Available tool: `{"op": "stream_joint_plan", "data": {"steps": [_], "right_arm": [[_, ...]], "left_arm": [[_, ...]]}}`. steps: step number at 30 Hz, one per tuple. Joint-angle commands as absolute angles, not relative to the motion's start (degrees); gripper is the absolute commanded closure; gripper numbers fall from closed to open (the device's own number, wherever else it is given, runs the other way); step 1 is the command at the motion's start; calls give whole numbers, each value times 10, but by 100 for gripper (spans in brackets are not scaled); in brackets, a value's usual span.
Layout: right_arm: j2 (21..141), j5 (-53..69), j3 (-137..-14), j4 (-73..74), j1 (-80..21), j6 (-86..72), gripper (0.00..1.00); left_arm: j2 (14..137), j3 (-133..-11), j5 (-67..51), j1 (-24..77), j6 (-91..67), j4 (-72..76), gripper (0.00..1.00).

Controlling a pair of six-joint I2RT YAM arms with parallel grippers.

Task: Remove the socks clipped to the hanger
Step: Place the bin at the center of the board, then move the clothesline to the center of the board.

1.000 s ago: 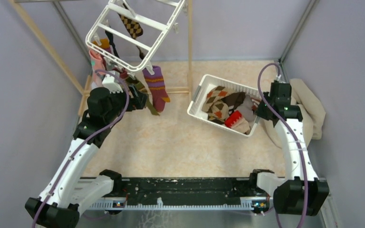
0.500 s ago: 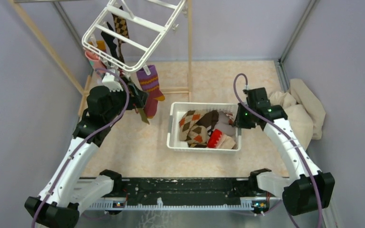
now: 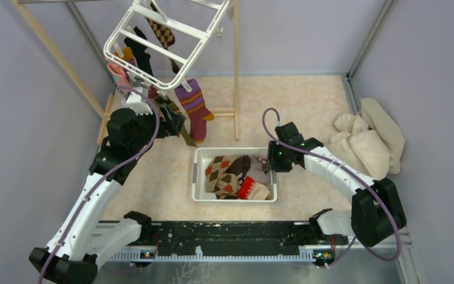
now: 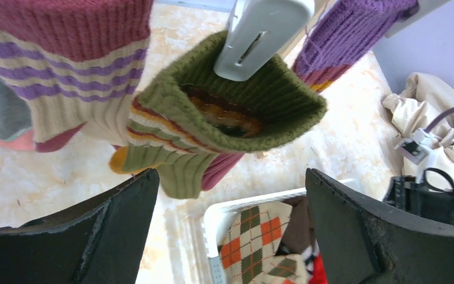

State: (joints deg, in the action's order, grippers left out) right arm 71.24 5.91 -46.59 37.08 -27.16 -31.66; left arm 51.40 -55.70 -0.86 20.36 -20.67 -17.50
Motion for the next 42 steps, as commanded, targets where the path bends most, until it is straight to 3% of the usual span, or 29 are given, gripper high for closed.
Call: {"op": "stream_joint_plan", "data": {"steps": [1,5,9,15,28,30,35,42], "right_arm": [[734,77,-473,266,-283,-346,50],[716,32,-520,320,-285,-316,25],[727,-33,-627,381,-284,-270,20],[827,-52,-756,375,-284,-207,21],[1068,-16,-841,197,-288,-175,53],[1089,-17,-841,180,-293,-177,53],[1111,-32,-844,158,-312,-177,39],[1142,-61,-862,153,-332,-183,38]], "left_arm": [[501,-583,-9,209,-209,-191,1],[496,-587,-9,211,-208,-198,1],[491,-588,-9,212,-212,-201,1],[496,-607,-17,215,-207,-215,1],[506,-651,-58,222,-190,-238,1],[503,-654,-55,223,-190,-240,1],[502,-658,-70,224,-192,-240,1],[508,-662,-77,227,-193,-239,1]]}}
